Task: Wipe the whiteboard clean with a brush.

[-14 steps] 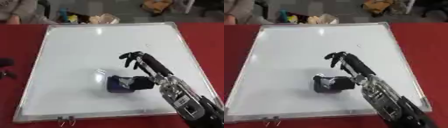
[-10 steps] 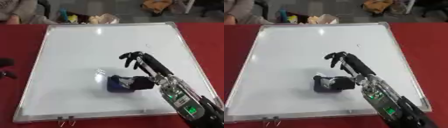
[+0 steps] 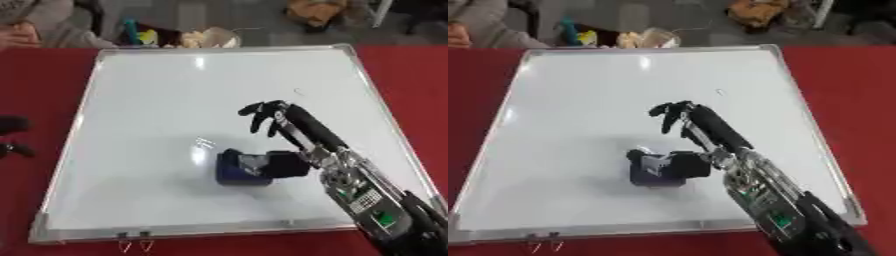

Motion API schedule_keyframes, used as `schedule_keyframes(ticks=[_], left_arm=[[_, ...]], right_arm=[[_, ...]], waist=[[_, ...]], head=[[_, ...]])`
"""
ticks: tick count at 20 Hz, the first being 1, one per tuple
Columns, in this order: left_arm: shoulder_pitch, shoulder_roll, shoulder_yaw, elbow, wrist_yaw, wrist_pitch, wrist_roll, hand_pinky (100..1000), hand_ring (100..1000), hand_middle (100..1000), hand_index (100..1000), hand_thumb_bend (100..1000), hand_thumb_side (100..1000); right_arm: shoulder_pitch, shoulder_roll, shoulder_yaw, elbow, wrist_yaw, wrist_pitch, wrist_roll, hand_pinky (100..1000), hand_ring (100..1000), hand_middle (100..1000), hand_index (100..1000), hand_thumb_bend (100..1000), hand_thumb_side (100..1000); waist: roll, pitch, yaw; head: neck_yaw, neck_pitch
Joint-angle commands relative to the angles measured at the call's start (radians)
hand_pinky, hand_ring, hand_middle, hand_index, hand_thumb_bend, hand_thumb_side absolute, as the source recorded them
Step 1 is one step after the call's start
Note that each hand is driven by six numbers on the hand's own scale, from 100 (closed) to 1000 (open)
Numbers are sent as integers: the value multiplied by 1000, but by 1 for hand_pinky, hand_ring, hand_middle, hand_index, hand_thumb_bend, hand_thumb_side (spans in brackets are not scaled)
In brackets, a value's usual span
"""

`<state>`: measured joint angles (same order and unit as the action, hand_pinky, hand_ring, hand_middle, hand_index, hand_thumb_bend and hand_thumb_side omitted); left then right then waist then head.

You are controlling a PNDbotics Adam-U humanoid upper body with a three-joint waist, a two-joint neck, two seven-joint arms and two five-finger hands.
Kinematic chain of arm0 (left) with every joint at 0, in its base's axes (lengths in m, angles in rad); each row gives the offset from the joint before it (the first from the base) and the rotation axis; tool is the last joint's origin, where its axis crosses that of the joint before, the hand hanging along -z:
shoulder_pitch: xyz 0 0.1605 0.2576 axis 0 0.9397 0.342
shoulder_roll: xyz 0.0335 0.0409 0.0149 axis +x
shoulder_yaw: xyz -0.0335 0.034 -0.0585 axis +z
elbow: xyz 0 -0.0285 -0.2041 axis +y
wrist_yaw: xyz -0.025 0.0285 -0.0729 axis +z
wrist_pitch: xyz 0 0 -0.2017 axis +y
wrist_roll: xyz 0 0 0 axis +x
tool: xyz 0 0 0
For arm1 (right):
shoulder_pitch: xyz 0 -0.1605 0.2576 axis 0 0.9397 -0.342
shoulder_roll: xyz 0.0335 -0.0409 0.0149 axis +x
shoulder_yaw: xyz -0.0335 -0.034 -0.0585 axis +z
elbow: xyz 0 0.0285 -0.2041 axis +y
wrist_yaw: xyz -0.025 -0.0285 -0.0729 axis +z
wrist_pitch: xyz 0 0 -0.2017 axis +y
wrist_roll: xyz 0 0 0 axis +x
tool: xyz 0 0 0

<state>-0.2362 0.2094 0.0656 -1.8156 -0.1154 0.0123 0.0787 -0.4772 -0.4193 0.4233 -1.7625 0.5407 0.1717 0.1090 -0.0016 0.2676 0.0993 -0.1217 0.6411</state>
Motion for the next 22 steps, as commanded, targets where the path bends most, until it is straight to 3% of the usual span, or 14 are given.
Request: schedule_keyframes(ticks=[1,10,22], left_arm=[[-9,4,0,-16,1,-1,-2,412,681,544,603,253,946],[-8,3,0,-16,1,-1,-3,411,682,544,602,252,949],[-8,3,-1,-16,2,-1,-3,411,682,544,602,251,950]], right_arm=[[-19,-15,-1,11,2,-4,7,526,711,531,828,537,648],[-25,-5,13,84,11,-24,31,530,713,536,832,596,629],[-19,4,26,143,20,-45,38,531,704,529,827,576,632]], waist=[[2,-14,5],[4,-13,5],[6,-11,5]], head=[[1,3],[-1,1],[-2,4]])
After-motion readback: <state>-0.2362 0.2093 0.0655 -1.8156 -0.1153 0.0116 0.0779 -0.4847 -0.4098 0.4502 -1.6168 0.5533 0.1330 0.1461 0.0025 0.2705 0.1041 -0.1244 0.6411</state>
